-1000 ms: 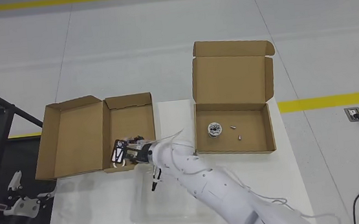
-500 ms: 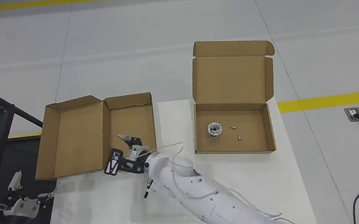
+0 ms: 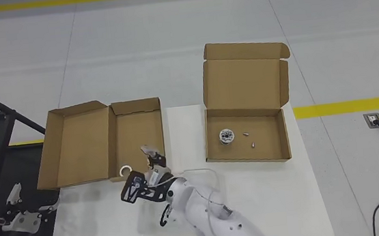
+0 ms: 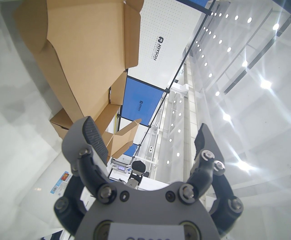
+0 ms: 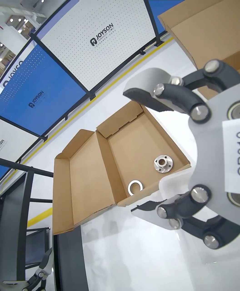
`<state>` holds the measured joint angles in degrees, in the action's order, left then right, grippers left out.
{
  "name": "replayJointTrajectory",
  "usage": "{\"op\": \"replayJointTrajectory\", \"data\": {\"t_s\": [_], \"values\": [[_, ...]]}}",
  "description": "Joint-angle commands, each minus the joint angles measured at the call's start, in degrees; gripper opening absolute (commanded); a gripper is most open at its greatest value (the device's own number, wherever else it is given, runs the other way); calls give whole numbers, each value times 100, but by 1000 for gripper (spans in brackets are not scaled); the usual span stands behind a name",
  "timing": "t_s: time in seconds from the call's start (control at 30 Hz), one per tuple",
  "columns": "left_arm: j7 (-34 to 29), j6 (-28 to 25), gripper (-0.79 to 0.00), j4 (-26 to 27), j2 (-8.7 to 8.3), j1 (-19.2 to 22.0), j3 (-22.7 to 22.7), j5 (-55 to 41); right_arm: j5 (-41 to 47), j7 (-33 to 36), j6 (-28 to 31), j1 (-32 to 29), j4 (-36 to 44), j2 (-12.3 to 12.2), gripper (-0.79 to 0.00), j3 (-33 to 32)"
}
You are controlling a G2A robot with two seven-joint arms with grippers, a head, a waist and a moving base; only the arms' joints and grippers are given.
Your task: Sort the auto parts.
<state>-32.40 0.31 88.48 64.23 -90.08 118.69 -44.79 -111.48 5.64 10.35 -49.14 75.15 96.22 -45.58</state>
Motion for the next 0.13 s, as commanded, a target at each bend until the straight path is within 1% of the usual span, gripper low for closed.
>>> {"op": "replayJointTrajectory", "data": {"t_s": [0.0,0.1], "values": [[0,0,0,0,0,0,0,0,0,0,0,0,0,0,0,0],[0,2,0,0,0,1,0,1,0,-1,-1,0,-2,1,0,1]]}}
